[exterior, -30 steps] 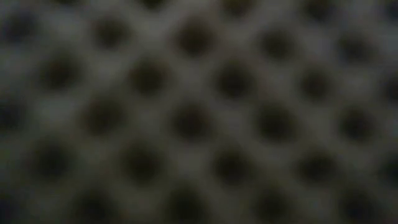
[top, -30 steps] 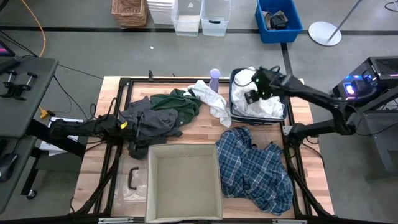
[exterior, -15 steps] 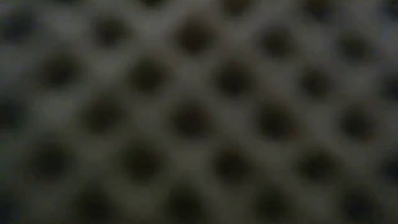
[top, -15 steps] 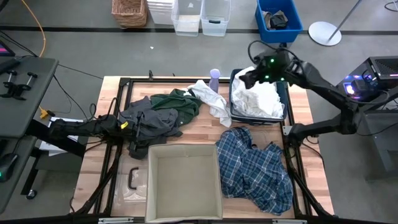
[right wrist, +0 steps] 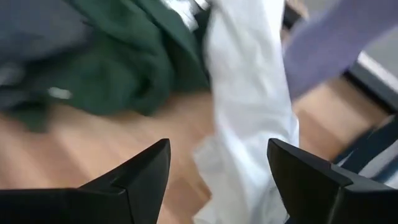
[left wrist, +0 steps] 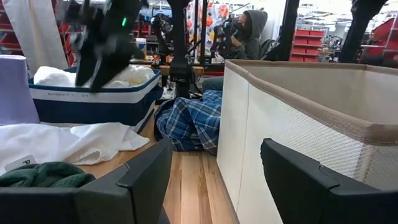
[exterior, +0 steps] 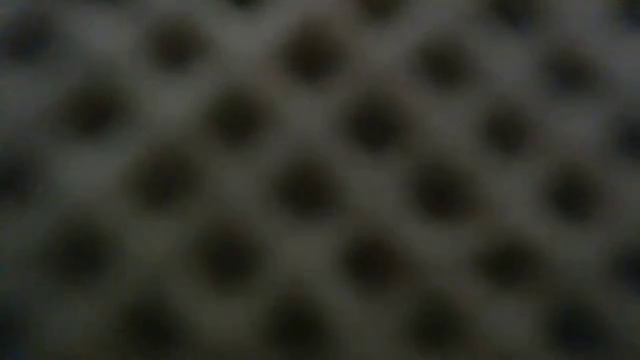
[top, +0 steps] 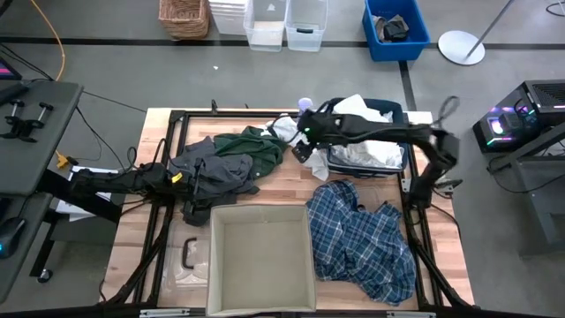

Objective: Sort clothes
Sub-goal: Put the white underwear into the blue bin

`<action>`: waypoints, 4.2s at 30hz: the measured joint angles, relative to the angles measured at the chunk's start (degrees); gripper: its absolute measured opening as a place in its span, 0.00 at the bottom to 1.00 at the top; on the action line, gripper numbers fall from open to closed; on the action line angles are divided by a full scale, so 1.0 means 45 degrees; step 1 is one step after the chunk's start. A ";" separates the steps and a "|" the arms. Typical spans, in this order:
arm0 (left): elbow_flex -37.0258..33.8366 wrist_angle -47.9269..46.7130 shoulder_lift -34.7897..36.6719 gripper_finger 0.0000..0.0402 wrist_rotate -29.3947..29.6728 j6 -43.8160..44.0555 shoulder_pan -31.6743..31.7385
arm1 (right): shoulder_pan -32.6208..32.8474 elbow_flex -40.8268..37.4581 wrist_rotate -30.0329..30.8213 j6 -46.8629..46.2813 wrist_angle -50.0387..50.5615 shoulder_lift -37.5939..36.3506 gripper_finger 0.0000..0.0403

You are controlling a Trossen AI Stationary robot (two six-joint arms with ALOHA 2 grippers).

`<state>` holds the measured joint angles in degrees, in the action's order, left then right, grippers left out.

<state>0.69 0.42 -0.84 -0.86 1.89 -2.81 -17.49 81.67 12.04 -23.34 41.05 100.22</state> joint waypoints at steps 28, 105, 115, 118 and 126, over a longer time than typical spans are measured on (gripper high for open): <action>0.0000 0.0002 0.0000 0.58 0.0002 0.0000 0.0000 | 0.0332 -0.0040 0.1340 0.7245 0.0715 0.2810 0.65; 0.0000 -0.0002 -0.0029 0.58 0.0004 -0.0004 0.0000 | -0.2955 0.2714 0.3338 0.0895 0.8335 -0.7775 0.75; 0.0000 0.0002 -0.0029 0.58 0.0000 -0.0002 0.0000 | -0.1858 0.2269 -0.5118 0.0461 0.8556 -0.7770 0.77; 0.0000 0.0002 -0.0029 0.58 0.0005 -0.0003 0.0000 | -0.0603 0.1446 -0.5806 0.0292 0.8554 -0.7770 0.75; 0.0000 0.0002 -0.0029 0.58 0.0000 -0.0001 0.0000 | 0.1707 -0.0887 -0.2569 -0.0334 0.8647 -0.7755 0.60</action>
<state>0.69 0.43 -0.97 -0.86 1.88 -2.81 -9.81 77.68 0.48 -24.85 79.96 65.32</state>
